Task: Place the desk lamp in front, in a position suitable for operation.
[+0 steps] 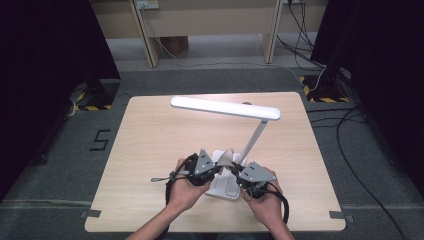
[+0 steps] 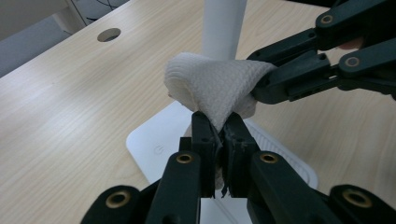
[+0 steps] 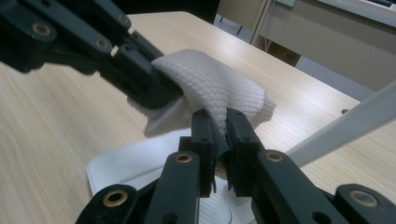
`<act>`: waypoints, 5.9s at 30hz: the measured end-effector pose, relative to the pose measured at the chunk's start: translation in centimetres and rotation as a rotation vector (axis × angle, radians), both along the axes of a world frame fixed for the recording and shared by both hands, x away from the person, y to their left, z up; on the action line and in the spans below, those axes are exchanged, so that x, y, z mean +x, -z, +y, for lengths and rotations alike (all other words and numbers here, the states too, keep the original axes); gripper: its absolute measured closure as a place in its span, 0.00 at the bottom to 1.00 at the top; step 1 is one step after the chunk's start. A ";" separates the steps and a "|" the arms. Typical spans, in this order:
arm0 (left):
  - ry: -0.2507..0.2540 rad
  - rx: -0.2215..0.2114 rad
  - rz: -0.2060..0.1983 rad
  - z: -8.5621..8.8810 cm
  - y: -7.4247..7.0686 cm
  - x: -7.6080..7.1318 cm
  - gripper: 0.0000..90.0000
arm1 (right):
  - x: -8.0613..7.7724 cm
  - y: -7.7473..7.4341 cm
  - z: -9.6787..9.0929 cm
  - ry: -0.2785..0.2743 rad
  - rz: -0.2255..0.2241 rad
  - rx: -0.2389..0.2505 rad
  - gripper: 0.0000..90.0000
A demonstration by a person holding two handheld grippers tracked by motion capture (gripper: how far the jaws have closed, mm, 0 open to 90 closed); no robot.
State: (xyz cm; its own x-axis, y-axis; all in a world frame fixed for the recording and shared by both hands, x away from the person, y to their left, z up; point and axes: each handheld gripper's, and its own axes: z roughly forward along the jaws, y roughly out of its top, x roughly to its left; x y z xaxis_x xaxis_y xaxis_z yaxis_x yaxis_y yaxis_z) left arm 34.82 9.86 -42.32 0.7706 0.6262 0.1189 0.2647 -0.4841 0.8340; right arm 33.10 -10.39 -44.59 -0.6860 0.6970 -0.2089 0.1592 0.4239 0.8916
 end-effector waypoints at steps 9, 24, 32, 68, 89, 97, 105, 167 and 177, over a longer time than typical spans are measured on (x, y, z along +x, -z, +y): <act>0.011 0.017 -0.019 0.0 -0.6 0.0 0.95 | 0.2 0.2 0.5 -0.024 0.018 -0.010 0.68; 0.076 -0.046 -0.019 -0.6 -0.2 -0.4 0.82 | -0.9 -0.8 -1.6 0.032 -0.018 -0.056 0.91; 0.012 0.035 0.024 1.5 1.4 0.2 0.83 | -1.7 -1.4 -5.8 0.142 -0.014 -0.056 0.91; -0.014 0.093 0.175 2.0 7.3 2.0 0.79 | 0.3 -9.4 -7.8 0.323 -0.219 0.161 0.91; -0.014 0.058 0.196 2.3 7.5 2.1 0.85 | 0.7 -8.3 -6.6 0.330 -0.183 0.133 0.91; -0.011 0.066 0.179 2.2 7.5 2.0 0.87 | 0.6 -8.0 -6.2 0.334 -0.172 0.120 0.91; -0.007 0.068 0.180 2.2 7.5 2.0 0.87 | 0.4 -7.7 -5.9 0.326 -0.165 0.104 0.91; -0.020 0.056 0.160 2.2 7.7 1.6 0.88 | 0.2 -5.1 -4.5 0.316 -0.102 0.073 0.91; -0.029 0.064 0.160 2.1 7.7 1.5 0.90 | 0.2 -5.1 -4.4 0.321 -0.100 0.071 0.91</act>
